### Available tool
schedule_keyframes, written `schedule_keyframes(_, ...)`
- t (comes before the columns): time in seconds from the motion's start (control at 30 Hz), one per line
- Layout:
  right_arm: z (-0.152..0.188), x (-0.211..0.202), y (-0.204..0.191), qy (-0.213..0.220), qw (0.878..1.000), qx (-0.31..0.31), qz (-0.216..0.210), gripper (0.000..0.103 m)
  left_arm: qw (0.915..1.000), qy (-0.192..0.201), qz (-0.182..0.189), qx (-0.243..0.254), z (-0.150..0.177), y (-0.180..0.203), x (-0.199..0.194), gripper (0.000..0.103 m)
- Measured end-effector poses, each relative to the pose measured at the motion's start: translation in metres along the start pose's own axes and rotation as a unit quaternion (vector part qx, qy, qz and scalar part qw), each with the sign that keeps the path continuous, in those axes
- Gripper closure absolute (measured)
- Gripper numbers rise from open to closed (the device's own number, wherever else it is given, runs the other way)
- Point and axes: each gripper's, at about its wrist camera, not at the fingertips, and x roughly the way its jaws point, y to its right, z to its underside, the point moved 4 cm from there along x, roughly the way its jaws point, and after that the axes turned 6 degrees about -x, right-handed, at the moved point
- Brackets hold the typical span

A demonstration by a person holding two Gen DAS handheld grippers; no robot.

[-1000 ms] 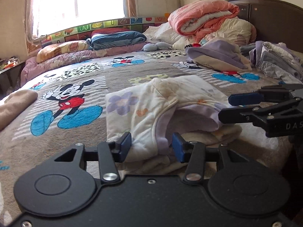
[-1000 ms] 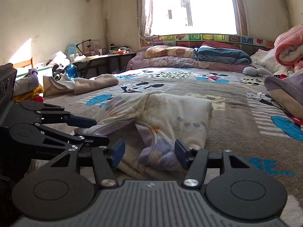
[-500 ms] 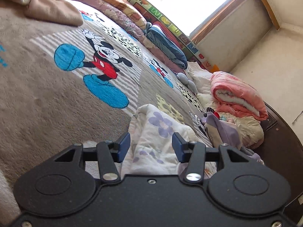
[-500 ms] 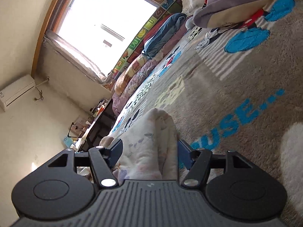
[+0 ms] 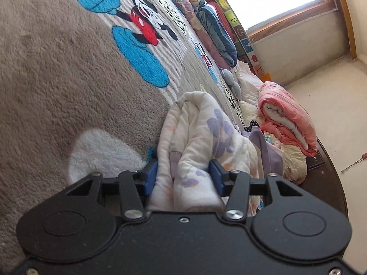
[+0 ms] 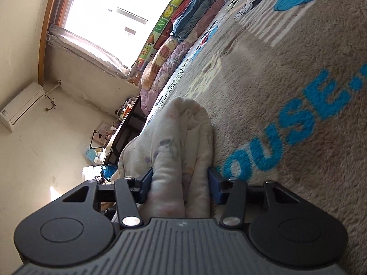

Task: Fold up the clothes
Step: 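Grasp the folded bundle with both grippers and lift it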

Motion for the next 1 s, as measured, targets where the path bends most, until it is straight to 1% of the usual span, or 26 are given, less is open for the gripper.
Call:
schedule_keyframes(0.1, 0.003, 0.0, 0.001, -0.002, 1.0, 0.016, -0.008, 0.056, 1.0, 0.003, 0.0, 0.006, 0.005, 0.001, -0.002, 0.055)
schedule_keyframes(0.2, 0.004, 0.002, -0.002, 0.005, 1.0, 0.004, 0.0, 0.057, 0.9999, 0.0, 0.013, 0.003, 0.004, -0.003, -0.002, 0.055)
schedule_keyframes(0.23, 0.004, 0.002, -0.004, 0.006, 1.0, -0.003, 0.005, 0.056, 0.9998, -0.007, 0.017, -0.006, 0.001, -0.004, -0.005, 0.055)
schedule_keyframes(0.27, 0.003, 0.002, -0.004, 0.006, 1.0, 0.005, 0.001, 0.054, 0.9997, -0.007, 0.022, -0.009, -0.002, -0.003, -0.009, 0.055)
schedule_keyframes(0.3, 0.001, 0.002, -0.004, 0.006, 1.0, 0.013, -0.002, 0.051, 0.9997, -0.004, 0.022, 0.007, -0.001, -0.003, -0.01, 0.054)
schedule_keyframes(0.33, 0.001, 0.002, -0.004, 0.005, 1.0, 0.015, -0.003, 0.051, 0.9997, -0.003, 0.01, 0.024, 0.002, -0.008, -0.006, 0.057)
schedule_keyframes(0.4, 0.003, 0.004, -0.006, 0.0, 1.0, -0.004, 0.007, 0.052, 0.9998, 0.002, 0.018, 0.005, 0.001, -0.011, -0.006, 0.059)
schedule_keyframes(0.5, 0.007, 0.004, -0.013, -0.01, 1.0, -0.019, 0.009, 0.049, 0.9998, -0.003, 0.017, 0.013, 0.002, -0.004, -0.01, 0.063)
schedule_keyframes(0.53, 0.009, 0.002, -0.015, -0.01, 1.0, -0.022, 0.006, 0.053, 0.9997, -0.004, 0.018, 0.015, 0.004, -0.003, -0.012, 0.066)
schedule_keyframes(0.57, 0.011, 0.0, -0.016, -0.008, 1.0, -0.024, 0.003, 0.056, 0.9997, -0.002, 0.022, 0.009, 0.005, -0.003, -0.014, 0.066)
schedule_keyframes(0.63, 0.016, -0.006, -0.017, 0.004, 1.0, -0.02, -0.001, 0.06, 0.9993, 0.003, 0.036, -0.012, 0.006, -0.002, -0.021, 0.069)
schedule_keyframes(0.8, 0.018, -0.015, -0.029, 0.024, 0.999, -0.009, -0.03, 0.062, 0.9975, 0.025, 0.065, -0.004, 0.002, 0.011, -0.051, 0.07)
schedule_keyframes(0.9, 0.013, -0.011, -0.049, 0.026, 0.998, -0.021, -0.053, 0.062, 0.9948, 0.054, 0.086, -0.01, -0.008, 0.013, -0.077, 0.07)
schedule_keyframes(1.0, 0.007, 0.006, -0.08, 0.018, 0.995, -0.032, -0.088, 0.062, 0.9886, 0.104, 0.108, -0.016, -0.025, 0.015, -0.111, 0.07)
